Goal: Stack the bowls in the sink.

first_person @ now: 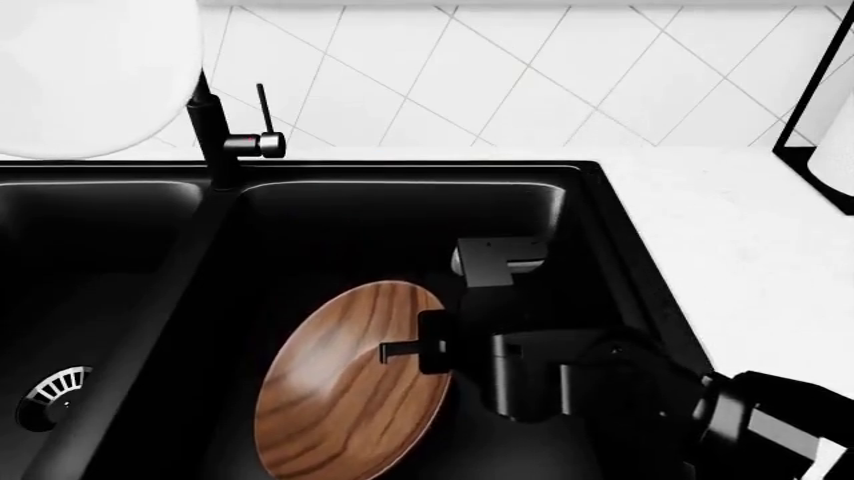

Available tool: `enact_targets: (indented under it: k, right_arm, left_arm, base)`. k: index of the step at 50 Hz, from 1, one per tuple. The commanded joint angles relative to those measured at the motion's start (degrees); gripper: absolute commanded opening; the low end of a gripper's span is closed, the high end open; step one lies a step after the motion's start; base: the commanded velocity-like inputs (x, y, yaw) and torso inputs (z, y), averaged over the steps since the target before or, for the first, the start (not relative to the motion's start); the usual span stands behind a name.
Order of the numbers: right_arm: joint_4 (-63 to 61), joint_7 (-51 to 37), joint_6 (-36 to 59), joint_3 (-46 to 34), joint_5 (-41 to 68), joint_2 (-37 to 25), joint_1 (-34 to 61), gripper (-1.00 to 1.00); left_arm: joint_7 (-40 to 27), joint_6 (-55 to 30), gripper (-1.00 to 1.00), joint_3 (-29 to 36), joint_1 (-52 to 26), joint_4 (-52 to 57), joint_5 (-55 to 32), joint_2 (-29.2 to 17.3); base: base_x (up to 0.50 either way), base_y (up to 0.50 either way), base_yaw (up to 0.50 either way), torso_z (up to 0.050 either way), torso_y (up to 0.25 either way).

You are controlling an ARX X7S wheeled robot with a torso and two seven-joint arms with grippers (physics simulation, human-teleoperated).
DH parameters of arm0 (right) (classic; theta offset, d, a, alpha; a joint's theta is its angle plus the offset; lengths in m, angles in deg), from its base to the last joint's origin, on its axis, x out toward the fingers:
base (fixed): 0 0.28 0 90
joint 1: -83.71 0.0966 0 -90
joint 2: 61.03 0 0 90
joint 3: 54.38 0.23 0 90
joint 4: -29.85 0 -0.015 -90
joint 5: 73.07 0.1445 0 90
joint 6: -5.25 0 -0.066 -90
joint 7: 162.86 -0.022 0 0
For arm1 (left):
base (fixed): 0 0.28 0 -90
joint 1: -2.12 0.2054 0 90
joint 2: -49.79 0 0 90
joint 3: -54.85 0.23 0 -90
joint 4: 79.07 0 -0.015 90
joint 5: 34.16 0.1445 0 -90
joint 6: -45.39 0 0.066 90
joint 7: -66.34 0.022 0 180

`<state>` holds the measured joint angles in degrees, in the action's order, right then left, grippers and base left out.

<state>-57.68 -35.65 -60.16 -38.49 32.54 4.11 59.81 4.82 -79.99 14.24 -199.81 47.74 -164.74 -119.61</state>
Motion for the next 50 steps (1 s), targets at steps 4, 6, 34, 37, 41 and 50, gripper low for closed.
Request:
enact_targets:
  k: [4, 6, 34, 37, 41, 50]
  right_arm:
    - [0.8, -0.3, 0.9, -0.1, -0.7, 0.9, 0.7, -1.0]
    - [0.6, -0.5, 0.9, -0.1, -0.6, 0.9, 0.8, -1.0]
    - [-3.1, -5.7, 5.5, 0.3, 2.2, -0.6, 6.9, 1.0]
    - [-5.3, -8.9, 7.3, 1.1, 4.1, -1.6, 10.4, 1.0]
    - [-8.8, -14.9, 10.5, 2.7, 8.3, -3.0, 17.4, 1.0]
    - [-13.4, -24.1, 16.2, 6.6, 18.8, -4.9, 33.2, 1.0]
  left_arm:
    - [-0.1, 0.1, -1.0, -0.8, -0.7, -0.3, 0.4, 0.1]
    - [-0.1, 0.2, -1.0, -0.9, -0.6, -0.2, 0.4, 0.0]
    - [-0.4, -0.5, -1.0, -2.2, -0.5, -0.4, -0.3, -0.1]
    - [-0.6, -0.7, -1.0, -2.3, -0.6, -0.5, -0.4, 0.0]
    - [-0.5, -0.8, -1.0, -2.5, -0.5, -0.6, -0.4, 0.0]
    - [-1.2, -1.0, -1.0, -2.9, -0.7, -0.5, -1.1, 0.6]
  base:
    - [0.0, 0.0, 0.0, 0.003, 0.0]
    - [0.0, 0.0, 0.0, 0.0, 0.0]
    - [0.0, 0.0, 0.0, 0.0, 0.001]
    - [0.0, 0.0, 0.0, 0.0, 0.0]
    - [0.0, 0.0, 0.0, 0.0, 0.0]
    - [0.0, 0.0, 0.0, 0.001, 0.0]
